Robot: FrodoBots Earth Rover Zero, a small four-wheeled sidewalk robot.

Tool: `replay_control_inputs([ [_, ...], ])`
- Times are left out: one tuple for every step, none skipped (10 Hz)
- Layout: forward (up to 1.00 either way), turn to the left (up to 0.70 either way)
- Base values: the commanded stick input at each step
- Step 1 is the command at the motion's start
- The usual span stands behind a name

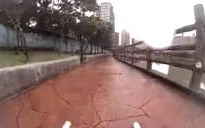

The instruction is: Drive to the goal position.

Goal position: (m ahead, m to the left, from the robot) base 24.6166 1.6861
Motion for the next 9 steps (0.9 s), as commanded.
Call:
replay_control_inputs([
  [0.50,0.00],
  [0.50,0.00],
  [0.50,0.00],
  [0.50,0.00],
  [0.50,0.00],
  [0.50,0.00],
  [0.50,0.00],
  [0.50,0.00],
  [0.50,0.00],
])
